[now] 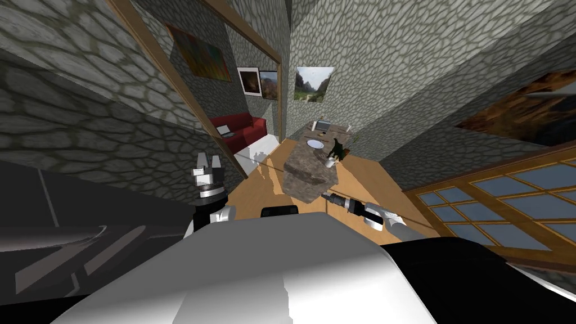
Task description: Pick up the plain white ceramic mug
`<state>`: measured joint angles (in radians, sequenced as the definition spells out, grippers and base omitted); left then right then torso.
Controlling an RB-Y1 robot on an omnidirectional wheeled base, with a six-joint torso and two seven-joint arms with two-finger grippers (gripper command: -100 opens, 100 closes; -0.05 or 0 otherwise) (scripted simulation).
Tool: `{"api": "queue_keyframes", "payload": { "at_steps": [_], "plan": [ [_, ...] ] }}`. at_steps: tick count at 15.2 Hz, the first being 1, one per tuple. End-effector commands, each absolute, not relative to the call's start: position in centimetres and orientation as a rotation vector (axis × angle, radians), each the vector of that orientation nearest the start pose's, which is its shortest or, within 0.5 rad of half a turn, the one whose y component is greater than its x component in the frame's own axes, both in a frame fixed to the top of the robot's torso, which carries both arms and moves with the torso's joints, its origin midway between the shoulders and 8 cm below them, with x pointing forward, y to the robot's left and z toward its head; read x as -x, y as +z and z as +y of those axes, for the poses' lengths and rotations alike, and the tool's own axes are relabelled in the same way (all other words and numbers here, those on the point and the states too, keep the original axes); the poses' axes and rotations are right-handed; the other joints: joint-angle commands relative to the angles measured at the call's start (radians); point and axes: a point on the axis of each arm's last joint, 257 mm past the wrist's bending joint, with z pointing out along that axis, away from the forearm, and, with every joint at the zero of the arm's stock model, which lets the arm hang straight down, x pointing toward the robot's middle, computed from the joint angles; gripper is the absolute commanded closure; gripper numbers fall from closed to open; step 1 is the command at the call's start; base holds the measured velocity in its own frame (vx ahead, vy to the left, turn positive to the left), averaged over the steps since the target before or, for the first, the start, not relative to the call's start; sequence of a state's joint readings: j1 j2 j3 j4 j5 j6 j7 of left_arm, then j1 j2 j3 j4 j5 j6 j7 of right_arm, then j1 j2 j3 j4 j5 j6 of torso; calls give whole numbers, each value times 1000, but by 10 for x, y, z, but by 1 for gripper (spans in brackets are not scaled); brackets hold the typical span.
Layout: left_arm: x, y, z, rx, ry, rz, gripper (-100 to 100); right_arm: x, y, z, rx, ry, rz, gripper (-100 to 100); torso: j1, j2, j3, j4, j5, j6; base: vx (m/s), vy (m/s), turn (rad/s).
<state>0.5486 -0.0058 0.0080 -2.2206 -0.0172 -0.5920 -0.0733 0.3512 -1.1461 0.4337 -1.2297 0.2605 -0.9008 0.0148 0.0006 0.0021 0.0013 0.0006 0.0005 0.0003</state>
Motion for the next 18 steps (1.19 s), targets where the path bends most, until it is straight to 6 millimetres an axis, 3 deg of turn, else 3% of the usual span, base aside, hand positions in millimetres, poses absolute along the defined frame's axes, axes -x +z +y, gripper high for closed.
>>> {"api": "queue_keyframes", "payload": {
  "at_steps": [1, 4, 6, 7, 8, 9, 11, 12, 14, 15, 17, 18],
  "plan": [
    [-335, 0, 285, 629, -1197, 644, 0, -251, -369, -419, 143, 813, 2281, -100, 0, 0, 0, 0, 0, 0, -10, 36, 223],
    [-335, 0, 285, 629, -1197, 644, 0, -247, -372, -442, 129, 759, 2313, -100, 0, -1, -1, 0, 0, 0, -4, 26, 125],
    [-335, 0, 285, 629, -1197, 643, 0, -233, -373, -476, 153, 685, 2390, -100, 0, -1, -1, 0, 0, -1, -6, 36, 244],
    [-335, 0, 285, 629, -1197, 643, 0, -233, -373, -476, 153, 685, 2390, -100, 0, -1, -1, 0, 0, -1, -2, 21, 140],
    [-335, 0, 285, 629, -1197, 644, 0, -220, -374, -500, 165, 638, 2449, -100, 0, -1, -1, 0, 0, 0, 1, 28, 237],
    [-335, 0, 285, 629, -1197, 643, 0, -220, -370, -511, 174, 609, 2462, -100, 0, -1, -1, 0, 0, -1, -3, 29, 236],
    [-335, 0, 285, 629, -1197, 644, 0, -219, -370, -511, 173, 608, 2462, -100, -1, -1, -1, 0, 0, 0, 0, 13, 59],
    [-335, 0, 285, 629, -1197, 644, 0, -209, -363, -535, 205, 556, 2519, -100, -1, -1, -1, 0, 0, 0, 5, 24, 234],
    [-335, 0, 285, 629, -1197, 644, 0, -206, -364, -545, 189, 530, 2530, -100, -1, -2, -1, 0, 0, -1, 9, 18, 195],
    [-335, 0, 285, 629, -1197, 644, 0, -196, -355, -566, 220, 484, 2580, -100, -1, -2, -1, 0, 0, 0, 15, 20, 257],
    [-335, 0, 285, 629, -1197, 644, 0, -193, -355, -577, 201, 452, 2592, -100, -1, -3, -2, -1, 0, -1, 18, 15, 175],
    [-335, 0, 285, 629, -1197, 644, 0, -184, -344, -596, 229, 409, 2637, -100, -1, -2, -1, -1, 0, 0, 22, 22, 242]
  ]
}}
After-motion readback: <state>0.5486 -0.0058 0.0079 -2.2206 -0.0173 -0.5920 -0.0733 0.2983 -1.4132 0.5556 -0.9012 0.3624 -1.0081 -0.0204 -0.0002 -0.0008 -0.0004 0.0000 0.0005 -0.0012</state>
